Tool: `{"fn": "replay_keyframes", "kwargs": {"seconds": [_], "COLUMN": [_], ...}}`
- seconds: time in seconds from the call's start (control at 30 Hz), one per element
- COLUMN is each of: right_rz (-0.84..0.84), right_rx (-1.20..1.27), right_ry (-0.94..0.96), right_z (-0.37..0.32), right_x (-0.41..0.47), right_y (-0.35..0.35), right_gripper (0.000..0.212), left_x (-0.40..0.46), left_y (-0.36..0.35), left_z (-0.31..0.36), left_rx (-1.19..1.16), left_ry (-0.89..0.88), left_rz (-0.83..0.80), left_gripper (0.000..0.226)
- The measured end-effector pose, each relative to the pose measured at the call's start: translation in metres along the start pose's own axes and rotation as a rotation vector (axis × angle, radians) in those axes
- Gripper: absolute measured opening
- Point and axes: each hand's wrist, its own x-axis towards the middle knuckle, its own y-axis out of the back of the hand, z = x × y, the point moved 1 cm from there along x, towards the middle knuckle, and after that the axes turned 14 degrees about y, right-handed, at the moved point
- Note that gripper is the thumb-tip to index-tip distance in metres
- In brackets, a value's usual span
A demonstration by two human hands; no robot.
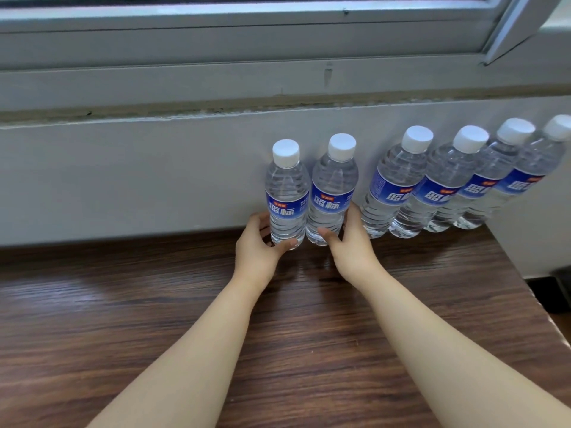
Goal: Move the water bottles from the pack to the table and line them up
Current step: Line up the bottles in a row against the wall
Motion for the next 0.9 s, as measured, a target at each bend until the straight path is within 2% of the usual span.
{"fn": "replay_keyframes", "kwargs": {"seconds": [0.1, 0.17, 0.23, 0.57, 0.9], "right_rz": [0.1, 0.187, 0.235, 0.117, 0.302], "right_rx": [-0.007, -0.024, -0.049, -0.064, -0.103], "right_ry": [-0.002, -0.048, -0.073, -0.005, -0.074], "right_z": [0.002, 0.003, 0.002, -0.001, 0.002], "right_x": [-0.005, -0.007, -0.007, -0.005, -0.011], "right_y": [-0.01, -0.016, -0.018, -0.008, -0.023], "right_gripper": [0.062, 0.074, 0.077, 0.06, 0.068], "left_x": [0.0, 0.0, 0.0, 0.002, 0.002], "left_y": [-0.001, -0.001, 0.0, -0.002, -0.006], "left_z": [0.001, 0.001, 0.001, 0.002, -0.001], "left_rx": [-0.013, -0.013, -0.016, -0.015, -0.046], "left_ry": [0.0, -0.002, -0.002, 0.007, 0.006], "left_rz": [-0.001, -0.001, -0.001, 0.001, 0.043], "left_gripper": [0.06, 0.058, 0.058, 0.057, 0.057]}}
